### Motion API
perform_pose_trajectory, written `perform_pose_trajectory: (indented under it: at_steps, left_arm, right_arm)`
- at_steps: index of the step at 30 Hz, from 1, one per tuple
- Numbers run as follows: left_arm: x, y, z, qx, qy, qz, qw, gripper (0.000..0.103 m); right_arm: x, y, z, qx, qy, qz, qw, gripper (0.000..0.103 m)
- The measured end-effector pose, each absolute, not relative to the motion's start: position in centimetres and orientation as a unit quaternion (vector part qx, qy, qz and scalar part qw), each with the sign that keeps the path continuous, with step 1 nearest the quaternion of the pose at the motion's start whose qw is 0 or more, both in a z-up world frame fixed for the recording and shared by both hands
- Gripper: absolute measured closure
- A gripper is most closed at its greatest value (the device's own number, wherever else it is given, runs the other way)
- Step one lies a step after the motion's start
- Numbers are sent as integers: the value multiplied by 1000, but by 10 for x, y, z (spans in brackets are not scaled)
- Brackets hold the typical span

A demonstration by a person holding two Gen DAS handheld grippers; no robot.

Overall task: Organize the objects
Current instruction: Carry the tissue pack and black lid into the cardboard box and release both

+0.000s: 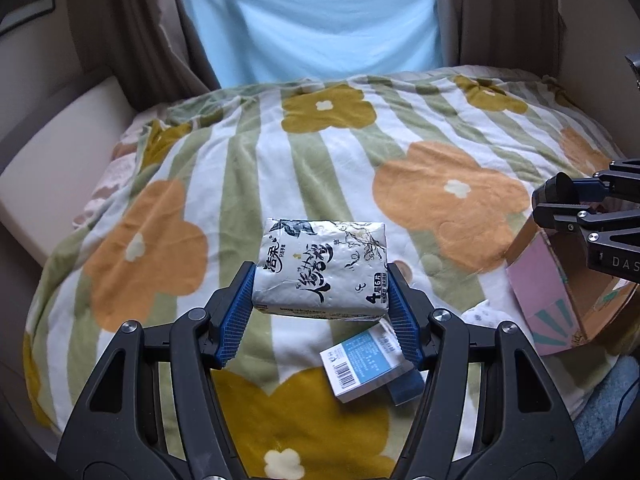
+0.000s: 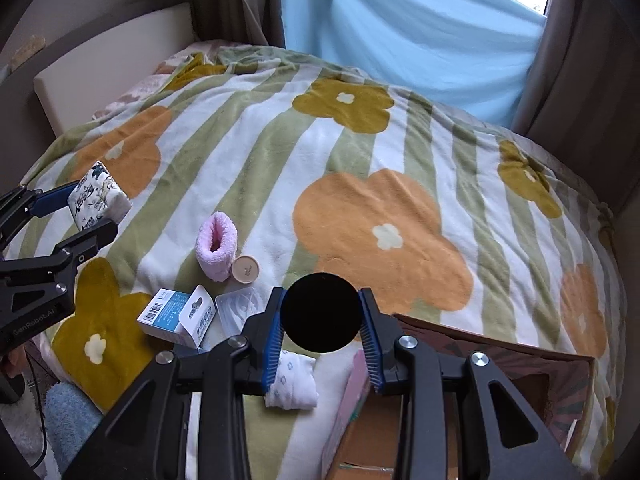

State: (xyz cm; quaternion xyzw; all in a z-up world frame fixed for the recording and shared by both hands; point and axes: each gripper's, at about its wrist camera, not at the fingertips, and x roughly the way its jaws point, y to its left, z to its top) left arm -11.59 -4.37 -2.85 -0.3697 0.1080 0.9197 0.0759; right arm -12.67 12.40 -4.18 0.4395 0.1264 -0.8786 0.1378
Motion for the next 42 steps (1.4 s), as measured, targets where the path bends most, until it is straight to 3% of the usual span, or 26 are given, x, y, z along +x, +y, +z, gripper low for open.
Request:
perform_pose_trajectory:
  at_steps: [14,27,42]
  left_arm:
    - [-78,81,5,-327,130,924,149,43]
    - [-78,195,-50,-365,142,895,214,43]
    - [-92,228,-99,-409,159,873,213,43]
  right_arm:
    - [-67,278,-11,420,85,-902,44,70]
    - [-58,391,-63,467,64,-881,-27,71]
    - [-82,414,-112,505,53,-861,-21,71]
